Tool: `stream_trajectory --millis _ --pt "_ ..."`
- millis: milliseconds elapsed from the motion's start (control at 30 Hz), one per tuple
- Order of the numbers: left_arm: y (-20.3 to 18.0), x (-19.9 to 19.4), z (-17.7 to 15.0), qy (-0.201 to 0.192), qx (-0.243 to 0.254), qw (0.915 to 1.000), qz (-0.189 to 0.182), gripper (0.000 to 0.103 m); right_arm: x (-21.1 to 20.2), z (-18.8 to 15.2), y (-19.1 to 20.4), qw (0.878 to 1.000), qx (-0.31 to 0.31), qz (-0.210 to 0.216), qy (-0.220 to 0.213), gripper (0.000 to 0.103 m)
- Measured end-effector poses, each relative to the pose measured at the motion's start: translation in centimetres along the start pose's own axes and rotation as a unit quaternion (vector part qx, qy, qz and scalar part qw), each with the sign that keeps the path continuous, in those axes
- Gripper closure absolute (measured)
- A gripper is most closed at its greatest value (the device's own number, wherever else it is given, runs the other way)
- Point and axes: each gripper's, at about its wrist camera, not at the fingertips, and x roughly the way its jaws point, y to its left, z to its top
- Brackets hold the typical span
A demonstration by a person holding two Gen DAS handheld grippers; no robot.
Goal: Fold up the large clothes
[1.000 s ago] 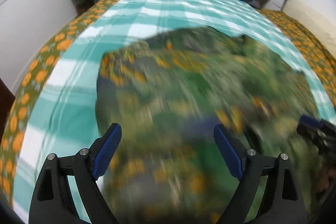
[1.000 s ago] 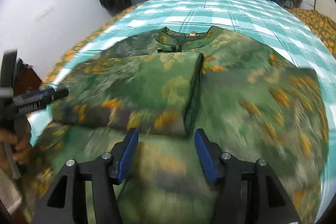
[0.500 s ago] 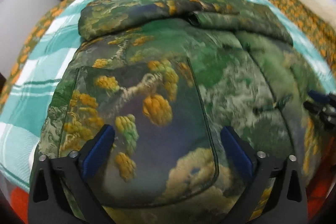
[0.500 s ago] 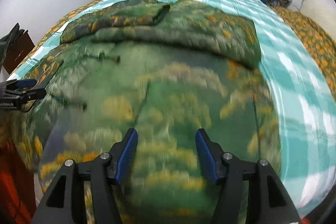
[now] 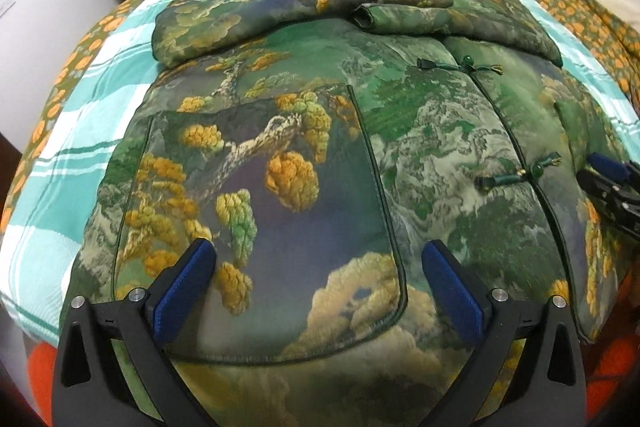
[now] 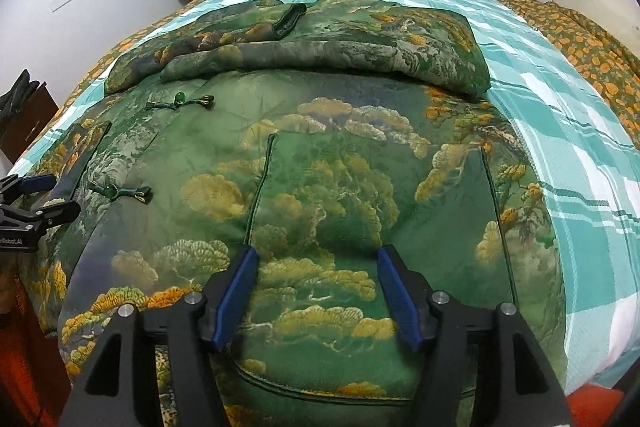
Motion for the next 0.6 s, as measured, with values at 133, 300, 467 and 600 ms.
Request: stream_trajectory --millis 133,300,467,600 --pt "0.0 -0.8 -0.7 0.003 -0.004 1.0 -0.007 0.001 0.0 -0.1 0.2 1.0 -0.002 -0.006 -0.002 0.039" --pt "0.3 -1.7 -1.5 0.007 -0.011 0.9999 -0.011 0.001 0.0 -0.3 0.3 1.0 -0.002 -0.008 -0.005 0.039" --pt "1.6 -3.6 -1.5 -0.001 -0.042 0.9988 -0.023 0.001 -0.1 -0.2 0.3 1.0 -0.004 -0.005 -0.002 0.039" --pt "4.1 -5.5 -1.2 -0.02 -0.084 0.9959 -0.029 0.001 -1.7 0.6 -0.7 1.0 0.01 0.008 -0.003 0.039"
